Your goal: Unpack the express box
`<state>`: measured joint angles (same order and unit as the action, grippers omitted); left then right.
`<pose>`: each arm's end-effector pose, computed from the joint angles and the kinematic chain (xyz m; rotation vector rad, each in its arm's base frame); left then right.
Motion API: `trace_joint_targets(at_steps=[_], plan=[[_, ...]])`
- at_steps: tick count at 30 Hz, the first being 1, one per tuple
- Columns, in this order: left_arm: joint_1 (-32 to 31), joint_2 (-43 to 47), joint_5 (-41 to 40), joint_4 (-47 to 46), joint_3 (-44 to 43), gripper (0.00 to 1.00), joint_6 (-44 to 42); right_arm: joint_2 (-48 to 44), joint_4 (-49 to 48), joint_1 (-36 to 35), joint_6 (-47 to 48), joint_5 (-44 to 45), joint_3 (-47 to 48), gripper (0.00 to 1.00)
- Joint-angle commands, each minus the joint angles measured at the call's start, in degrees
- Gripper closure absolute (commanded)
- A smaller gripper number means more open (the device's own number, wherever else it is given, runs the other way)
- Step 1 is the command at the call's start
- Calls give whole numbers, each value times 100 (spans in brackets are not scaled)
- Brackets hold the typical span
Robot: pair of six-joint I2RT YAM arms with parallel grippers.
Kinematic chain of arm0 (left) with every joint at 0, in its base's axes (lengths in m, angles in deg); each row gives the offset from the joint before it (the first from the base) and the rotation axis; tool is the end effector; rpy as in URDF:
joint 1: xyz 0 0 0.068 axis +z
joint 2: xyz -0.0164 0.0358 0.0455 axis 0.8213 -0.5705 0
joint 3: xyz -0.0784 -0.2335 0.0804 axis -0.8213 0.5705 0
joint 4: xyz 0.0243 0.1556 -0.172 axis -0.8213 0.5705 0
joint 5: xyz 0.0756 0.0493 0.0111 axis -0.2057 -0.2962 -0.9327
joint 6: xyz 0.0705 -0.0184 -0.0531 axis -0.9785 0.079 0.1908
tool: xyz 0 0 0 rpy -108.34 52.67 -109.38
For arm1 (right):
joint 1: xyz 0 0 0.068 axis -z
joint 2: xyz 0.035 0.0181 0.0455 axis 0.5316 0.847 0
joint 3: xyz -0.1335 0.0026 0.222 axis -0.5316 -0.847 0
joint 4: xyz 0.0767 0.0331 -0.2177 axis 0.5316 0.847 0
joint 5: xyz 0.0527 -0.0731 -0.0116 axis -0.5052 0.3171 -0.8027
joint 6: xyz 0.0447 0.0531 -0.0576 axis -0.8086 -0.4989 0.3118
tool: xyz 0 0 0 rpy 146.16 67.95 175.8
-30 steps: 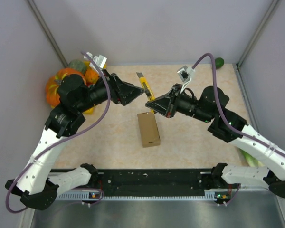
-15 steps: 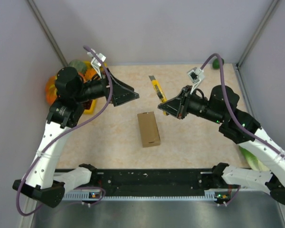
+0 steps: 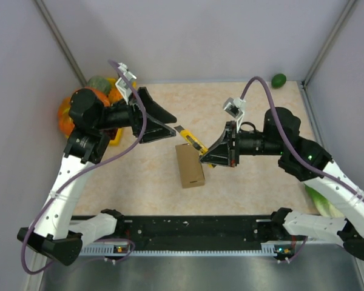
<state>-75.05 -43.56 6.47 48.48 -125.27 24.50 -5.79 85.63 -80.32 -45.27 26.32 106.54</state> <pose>0.1642 -0.1367 0.4729 0.7725 1.5301 -1.5922 0.1060 0.1831 0.4249 -0.8191 1.7639 1.3898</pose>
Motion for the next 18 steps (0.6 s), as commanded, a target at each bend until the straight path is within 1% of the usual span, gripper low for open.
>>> trace_joint_targets(at_steps=[1,3,9,12,15,16,18], plan=[[-99,194,692,-770,83,11,74,143,-60,31,154,-721,336,100],[-117,168,788,-762,83,13,126,196,-61,22,163,-835,379,100],[-318,19,938,-770,92,35,294,293,-61,31,269,-1029,502,100],[-451,19,1000,-770,135,42,285,293,-69,22,304,-1090,555,100],[-504,10,1000,-718,153,45,276,301,-61,31,330,-1161,573,100],[-512,10,991,-709,153,51,276,301,-61,31,330,-1161,564,100],[-513,1,939,-691,136,53,302,310,-61,22,322,-1152,556,100]])
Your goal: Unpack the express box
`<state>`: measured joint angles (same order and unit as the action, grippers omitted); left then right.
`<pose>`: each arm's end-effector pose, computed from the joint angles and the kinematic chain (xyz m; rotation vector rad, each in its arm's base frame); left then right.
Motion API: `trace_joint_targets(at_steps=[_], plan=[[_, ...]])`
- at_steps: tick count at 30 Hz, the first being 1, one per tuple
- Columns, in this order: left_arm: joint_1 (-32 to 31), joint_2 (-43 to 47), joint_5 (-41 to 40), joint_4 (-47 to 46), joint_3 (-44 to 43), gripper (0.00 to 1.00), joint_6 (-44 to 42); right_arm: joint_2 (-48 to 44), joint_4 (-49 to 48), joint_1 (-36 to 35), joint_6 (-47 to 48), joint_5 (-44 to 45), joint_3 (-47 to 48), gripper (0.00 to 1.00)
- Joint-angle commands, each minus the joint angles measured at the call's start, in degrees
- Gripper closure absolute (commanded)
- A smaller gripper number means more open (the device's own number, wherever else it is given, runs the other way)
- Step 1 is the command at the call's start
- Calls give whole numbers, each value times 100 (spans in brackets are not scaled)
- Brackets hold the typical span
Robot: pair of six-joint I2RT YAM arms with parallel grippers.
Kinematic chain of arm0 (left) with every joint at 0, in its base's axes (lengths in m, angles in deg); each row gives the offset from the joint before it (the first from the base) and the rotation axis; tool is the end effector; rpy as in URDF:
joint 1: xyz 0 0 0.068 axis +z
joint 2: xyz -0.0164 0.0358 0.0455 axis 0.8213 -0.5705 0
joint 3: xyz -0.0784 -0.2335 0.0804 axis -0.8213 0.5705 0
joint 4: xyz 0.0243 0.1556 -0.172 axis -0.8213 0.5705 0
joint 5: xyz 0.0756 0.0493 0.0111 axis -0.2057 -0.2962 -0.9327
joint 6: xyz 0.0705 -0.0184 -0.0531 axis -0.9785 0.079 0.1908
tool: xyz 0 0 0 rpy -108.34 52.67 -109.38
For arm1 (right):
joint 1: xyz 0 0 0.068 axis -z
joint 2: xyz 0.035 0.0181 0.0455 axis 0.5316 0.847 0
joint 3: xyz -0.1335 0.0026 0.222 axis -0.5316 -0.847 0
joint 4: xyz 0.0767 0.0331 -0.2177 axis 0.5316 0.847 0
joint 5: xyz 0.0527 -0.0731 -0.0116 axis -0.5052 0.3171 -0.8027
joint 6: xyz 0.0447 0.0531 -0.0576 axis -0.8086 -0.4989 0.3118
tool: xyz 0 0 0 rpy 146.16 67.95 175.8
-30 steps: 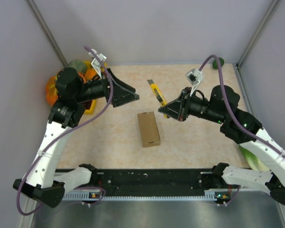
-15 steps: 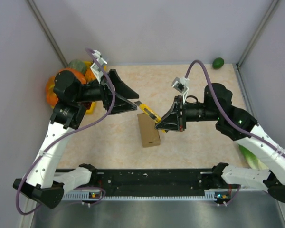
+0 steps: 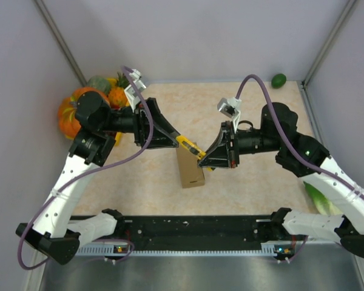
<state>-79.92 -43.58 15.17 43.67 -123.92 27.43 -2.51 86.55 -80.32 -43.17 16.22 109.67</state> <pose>0.1413 -0.1500 0.4716 1.0030 1.4799 -1.7418 0.1000 0.1933 0.4309 -0.9941 1.7207 1.5078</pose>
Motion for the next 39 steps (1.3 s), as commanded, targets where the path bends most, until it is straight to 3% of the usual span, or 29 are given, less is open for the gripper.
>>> trace_joint_targets(at_steps=[1,10,13,15,17,18,19,20,22,23,25,30,34,39], plan=[[-25,-14,60,-202,0,57,18,-26,-152,22,112,-142,234,100],[-34,-102,-98,-140,-44,68,265,-44,-100,13,120,33,190,100],[-34,-128,-134,9,-53,83,221,-35,-65,-13,164,78,208,100],[-34,-120,-177,97,-44,100,159,-18,-29,-31,182,130,225,100],[-34,-120,-291,262,-61,100,89,-35,-29,-31,182,261,234,100],[-34,-111,-362,273,-53,100,80,-61,-38,-22,191,393,217,90],[-34,-85,-484,308,-79,100,71,-114,-64,-31,217,525,208,74],[-34,-76,-564,325,-105,100,54,-210,-82,-31,226,822,190,43],[-34,-23,-757,396,-201,100,-16,-351,-387,-31,165,1096,50,19],[-34,12,-958,413,-237,100,-34,-421,-555,-31,69,1323,-124,13],[-34,100,-1196,405,-325,100,-43,-720,-1342,-40,-116,1474,-380,6],[-34,372,-2100,-357,-185,100,369,-1300,-3533,-57,-1152,2150,-1645,4],[-43,487,-2585,-948,0,100,931,-1240,-4501,-110,-1628,2705,-1954,6],[-174,548,-3139,-1739,429,100,1494,-809,-4872,-145,-1892,2872,-1481,10]])
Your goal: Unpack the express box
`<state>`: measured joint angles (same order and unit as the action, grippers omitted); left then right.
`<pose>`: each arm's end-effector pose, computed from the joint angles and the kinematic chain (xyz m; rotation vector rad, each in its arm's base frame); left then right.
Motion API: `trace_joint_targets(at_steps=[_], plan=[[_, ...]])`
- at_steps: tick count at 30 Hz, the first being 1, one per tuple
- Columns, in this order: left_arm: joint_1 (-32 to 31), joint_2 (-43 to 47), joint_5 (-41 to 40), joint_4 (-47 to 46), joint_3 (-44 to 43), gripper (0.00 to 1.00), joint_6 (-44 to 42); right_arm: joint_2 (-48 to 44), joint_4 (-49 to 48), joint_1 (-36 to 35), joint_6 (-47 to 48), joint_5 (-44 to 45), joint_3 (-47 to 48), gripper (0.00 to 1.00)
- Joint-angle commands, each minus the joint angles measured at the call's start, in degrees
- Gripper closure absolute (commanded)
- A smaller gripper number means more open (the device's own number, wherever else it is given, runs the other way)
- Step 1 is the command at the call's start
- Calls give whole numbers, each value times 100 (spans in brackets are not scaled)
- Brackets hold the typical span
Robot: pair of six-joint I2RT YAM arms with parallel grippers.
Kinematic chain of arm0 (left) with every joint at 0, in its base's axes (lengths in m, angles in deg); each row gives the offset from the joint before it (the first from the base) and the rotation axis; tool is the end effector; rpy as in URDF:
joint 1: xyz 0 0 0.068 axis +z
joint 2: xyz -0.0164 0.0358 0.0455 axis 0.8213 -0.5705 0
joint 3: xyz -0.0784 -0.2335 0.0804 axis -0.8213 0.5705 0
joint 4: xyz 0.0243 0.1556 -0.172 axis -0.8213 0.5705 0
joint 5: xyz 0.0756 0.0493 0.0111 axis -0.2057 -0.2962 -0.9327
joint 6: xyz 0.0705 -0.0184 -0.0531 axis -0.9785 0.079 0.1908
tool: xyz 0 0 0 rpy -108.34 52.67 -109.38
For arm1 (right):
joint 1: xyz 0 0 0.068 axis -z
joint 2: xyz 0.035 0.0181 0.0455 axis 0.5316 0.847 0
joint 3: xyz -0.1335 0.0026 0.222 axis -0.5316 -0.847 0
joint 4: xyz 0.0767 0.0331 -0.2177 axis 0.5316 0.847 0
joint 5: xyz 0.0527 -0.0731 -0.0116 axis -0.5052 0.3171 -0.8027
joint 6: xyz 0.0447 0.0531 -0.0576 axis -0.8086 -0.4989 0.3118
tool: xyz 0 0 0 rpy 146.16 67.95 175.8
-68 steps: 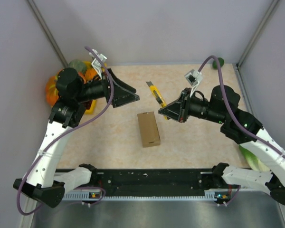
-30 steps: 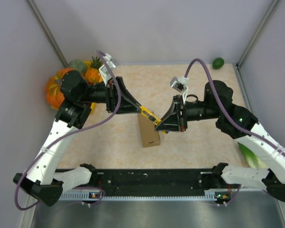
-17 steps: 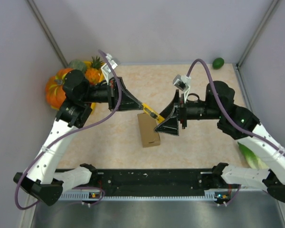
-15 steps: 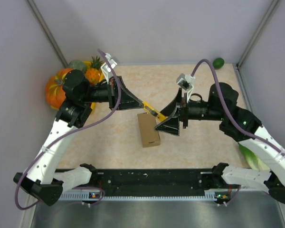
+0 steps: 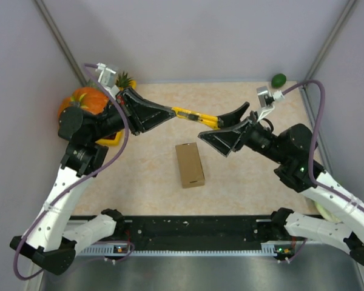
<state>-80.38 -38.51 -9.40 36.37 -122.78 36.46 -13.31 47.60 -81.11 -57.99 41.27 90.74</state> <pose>0.1406 -0.1330 0.5047 0.5416 1.3553 -1.6292 0.1126 0.1660 0.4532 -0.4177 1.3260 1.4850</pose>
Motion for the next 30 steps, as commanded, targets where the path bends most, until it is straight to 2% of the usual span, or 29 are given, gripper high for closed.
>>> trace_joint_targets(at_steps=[1,6,14,18,25,30], plan=[[-190,41,-883,-1158,369,100,644,315,-1055,-84,-419,420,491,10],[-620,129,-1666,-1238,572,100,461,569,-1381,-111,-507,526,782,11],[-911,138,-2176,-1510,818,100,390,737,-1364,-119,-726,403,1002,24],[-1025,374,-2685,-2116,1309,100,504,737,-1372,-111,-823,368,993,26],[-1174,472,-2950,-2530,1477,100,382,807,-1276,-119,-920,342,1046,25],[-1245,481,-2986,-2469,1512,100,337,878,-1215,-111,-947,280,1107,35]])
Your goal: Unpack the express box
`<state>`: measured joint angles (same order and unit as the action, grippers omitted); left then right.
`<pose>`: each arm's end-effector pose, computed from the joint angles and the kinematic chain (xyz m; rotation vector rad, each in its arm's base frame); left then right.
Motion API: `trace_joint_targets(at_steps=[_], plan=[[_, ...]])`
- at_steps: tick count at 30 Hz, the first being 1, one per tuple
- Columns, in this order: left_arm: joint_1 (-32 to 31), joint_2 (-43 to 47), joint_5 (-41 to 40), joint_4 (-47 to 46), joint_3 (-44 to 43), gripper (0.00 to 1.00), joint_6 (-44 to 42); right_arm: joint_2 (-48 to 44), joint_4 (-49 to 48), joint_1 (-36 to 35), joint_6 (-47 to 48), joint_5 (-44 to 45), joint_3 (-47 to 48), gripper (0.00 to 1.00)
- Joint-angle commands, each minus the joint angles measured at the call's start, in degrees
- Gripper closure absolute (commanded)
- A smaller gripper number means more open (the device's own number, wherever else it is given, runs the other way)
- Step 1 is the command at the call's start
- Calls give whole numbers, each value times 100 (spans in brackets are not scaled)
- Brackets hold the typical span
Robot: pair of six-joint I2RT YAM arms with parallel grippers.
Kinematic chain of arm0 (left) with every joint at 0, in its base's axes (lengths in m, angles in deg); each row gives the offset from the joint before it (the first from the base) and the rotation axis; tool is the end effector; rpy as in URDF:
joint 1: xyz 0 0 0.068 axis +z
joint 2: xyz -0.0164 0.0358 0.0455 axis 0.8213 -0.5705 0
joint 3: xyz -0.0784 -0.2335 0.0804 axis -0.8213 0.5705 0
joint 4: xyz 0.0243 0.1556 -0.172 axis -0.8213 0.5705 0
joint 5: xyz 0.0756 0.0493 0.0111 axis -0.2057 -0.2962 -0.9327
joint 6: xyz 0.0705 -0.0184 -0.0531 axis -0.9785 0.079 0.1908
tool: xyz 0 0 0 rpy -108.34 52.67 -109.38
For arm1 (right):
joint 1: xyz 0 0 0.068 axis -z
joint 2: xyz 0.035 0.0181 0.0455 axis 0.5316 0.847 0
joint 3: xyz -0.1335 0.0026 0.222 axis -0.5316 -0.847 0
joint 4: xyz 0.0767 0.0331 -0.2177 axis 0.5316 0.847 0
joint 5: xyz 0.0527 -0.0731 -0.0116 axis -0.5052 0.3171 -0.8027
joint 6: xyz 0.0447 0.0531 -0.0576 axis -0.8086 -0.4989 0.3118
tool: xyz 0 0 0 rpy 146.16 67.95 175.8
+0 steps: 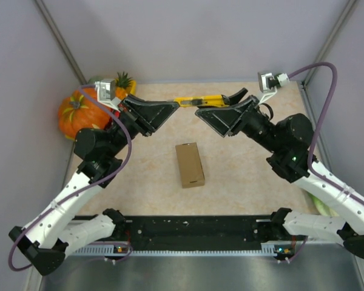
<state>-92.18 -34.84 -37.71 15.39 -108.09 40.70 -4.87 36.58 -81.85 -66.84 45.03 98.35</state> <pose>0.1406 -0.1411 0.4901 0.1739 1.1038 -1.6782 0.1278 0.1802 0.4971 -0.2688 1.1810 1.6323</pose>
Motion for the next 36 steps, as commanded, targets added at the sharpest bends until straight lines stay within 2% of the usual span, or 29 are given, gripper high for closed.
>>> trace_joint_targets(at_steps=[1,12,23,26,27,30,32,35,36], plan=[[-73,113,-146,-379,52,100,-61,34,-95,-45,-44,-61,355,37],[-214,157,-269,-493,333,100,28,104,28,-45,9,-87,566,39],[-276,157,-313,-467,360,100,-60,183,309,-45,44,-70,654,62],[-276,148,-313,-467,378,100,-60,210,449,-45,62,-52,725,78],[-276,148,-313,-467,386,100,-60,227,493,-45,62,-35,742,87],[-276,184,-322,-415,404,100,-78,236,669,-45,79,44,804,100],[-276,227,-331,-318,404,100,-104,236,879,-54,88,176,813,100],[-276,332,-401,-107,448,88,-253,166,1169,-36,184,430,795,100],[-276,385,-480,128,448,67,-367,114,1353,-54,220,510,778,100]])
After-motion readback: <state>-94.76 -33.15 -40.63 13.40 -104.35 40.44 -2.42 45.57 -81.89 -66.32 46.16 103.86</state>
